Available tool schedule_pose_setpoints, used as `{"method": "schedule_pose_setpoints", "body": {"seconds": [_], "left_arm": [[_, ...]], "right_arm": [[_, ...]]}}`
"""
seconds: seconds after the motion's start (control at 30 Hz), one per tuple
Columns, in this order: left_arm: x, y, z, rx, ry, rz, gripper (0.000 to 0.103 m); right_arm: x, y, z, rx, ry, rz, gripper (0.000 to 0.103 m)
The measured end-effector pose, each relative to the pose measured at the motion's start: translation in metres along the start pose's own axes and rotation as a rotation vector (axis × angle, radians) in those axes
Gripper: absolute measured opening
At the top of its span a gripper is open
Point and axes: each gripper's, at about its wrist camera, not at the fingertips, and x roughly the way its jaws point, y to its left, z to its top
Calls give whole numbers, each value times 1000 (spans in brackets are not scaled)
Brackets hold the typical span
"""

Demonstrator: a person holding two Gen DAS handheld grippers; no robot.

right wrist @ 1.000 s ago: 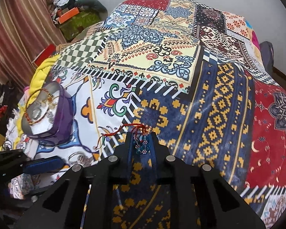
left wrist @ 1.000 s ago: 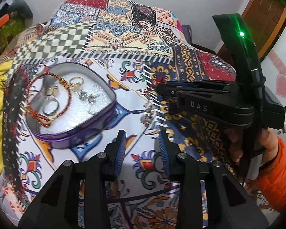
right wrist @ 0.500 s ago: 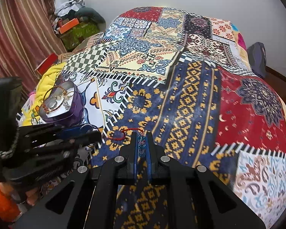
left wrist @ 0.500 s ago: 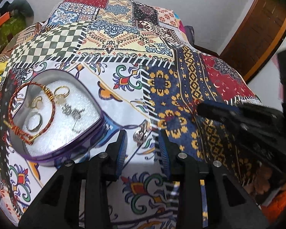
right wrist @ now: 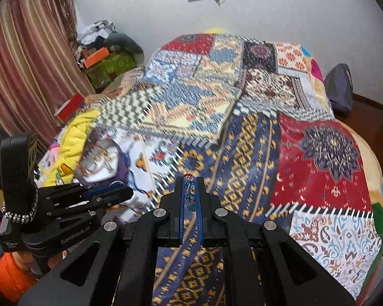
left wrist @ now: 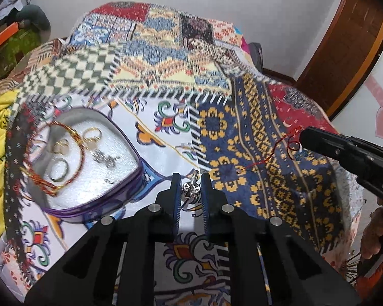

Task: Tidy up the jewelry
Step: 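Carry the earring and the red beaded bracelet over the tin with both grippers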

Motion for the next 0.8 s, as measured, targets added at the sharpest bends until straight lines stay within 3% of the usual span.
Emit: {"method": "schedule_pose_setpoints", "body": {"seconds": [0.33, 0.8], "left_arm": [[-56, 12, 8, -16, -114, -1, 13], [-101, 58, 9, -65, -209, 64, 13]], "right_arm": [[-12, 42, 24, -38, -84, 68, 7], [10, 94, 41, -108, -84, 172, 7]]}}
